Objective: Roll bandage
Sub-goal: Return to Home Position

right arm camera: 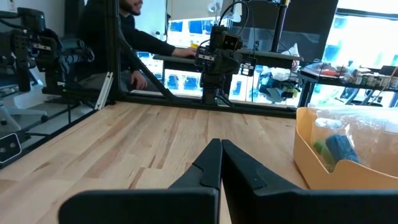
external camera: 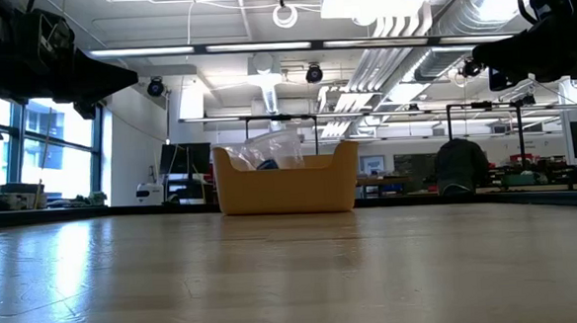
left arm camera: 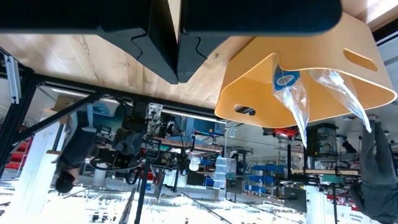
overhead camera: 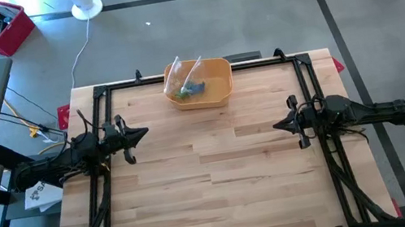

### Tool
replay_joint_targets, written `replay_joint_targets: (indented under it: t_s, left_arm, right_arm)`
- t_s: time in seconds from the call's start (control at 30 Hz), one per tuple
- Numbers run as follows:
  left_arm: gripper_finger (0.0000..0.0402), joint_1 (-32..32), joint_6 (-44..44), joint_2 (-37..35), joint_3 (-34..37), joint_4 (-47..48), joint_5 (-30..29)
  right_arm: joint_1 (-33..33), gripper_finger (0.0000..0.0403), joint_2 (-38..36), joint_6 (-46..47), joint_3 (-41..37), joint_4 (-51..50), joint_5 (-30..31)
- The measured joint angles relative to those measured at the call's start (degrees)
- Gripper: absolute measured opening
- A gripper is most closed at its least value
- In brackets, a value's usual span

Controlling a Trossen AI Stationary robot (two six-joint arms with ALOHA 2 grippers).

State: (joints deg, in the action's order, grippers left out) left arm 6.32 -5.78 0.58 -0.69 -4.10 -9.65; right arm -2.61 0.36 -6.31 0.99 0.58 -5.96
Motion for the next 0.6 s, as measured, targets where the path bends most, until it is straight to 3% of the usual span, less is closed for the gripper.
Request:
replay_joint_targets:
  t_s: [0.6]
  left_arm:
    - [0.0003, 0.01, 0.00, 0.00, 0.00, -0.01, 0.01]
  right_arm:
    - [0.00, 0.0000, 0.00, 0.35, 0.00, 0.00, 0.00]
